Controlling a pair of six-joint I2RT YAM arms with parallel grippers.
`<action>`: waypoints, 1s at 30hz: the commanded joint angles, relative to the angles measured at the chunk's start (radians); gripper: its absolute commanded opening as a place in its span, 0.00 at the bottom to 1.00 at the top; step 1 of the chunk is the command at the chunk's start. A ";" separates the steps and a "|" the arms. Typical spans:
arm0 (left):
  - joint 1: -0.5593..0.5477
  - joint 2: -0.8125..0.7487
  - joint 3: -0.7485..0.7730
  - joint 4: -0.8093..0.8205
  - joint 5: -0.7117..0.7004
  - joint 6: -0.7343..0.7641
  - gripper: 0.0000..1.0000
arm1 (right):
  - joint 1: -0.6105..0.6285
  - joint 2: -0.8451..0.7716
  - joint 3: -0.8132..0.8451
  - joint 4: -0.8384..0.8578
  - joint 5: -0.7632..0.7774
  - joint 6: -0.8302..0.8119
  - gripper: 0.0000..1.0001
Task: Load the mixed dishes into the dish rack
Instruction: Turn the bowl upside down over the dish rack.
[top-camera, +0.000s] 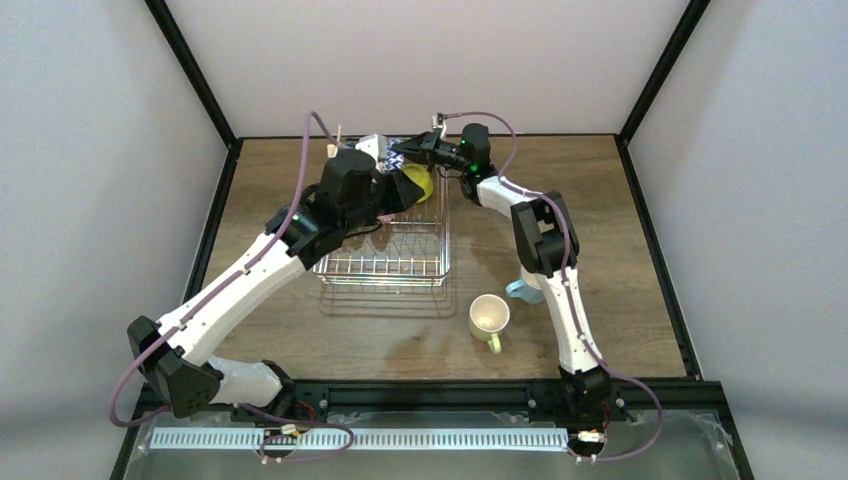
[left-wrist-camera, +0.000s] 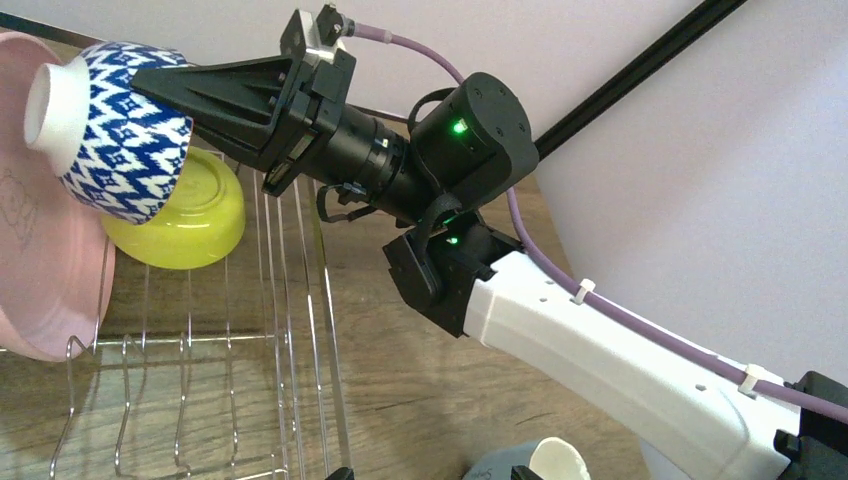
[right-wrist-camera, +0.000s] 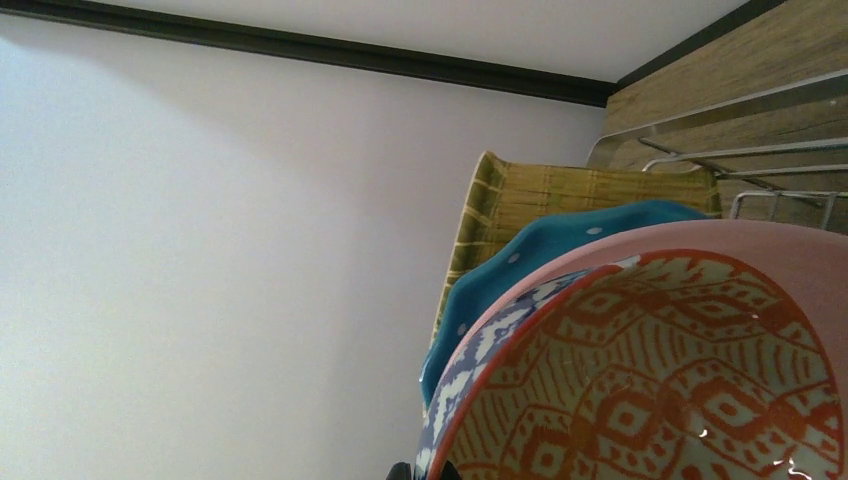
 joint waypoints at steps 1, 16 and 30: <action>0.014 0.019 0.020 -0.002 0.013 0.011 0.89 | 0.008 0.037 0.064 0.009 0.000 -0.003 0.01; 0.051 0.053 0.032 0.003 0.059 0.021 0.89 | 0.008 0.086 0.144 -0.105 0.002 -0.064 0.00; 0.058 0.059 0.029 0.012 0.074 0.015 0.89 | 0.006 0.061 0.181 -0.333 0.019 -0.223 0.05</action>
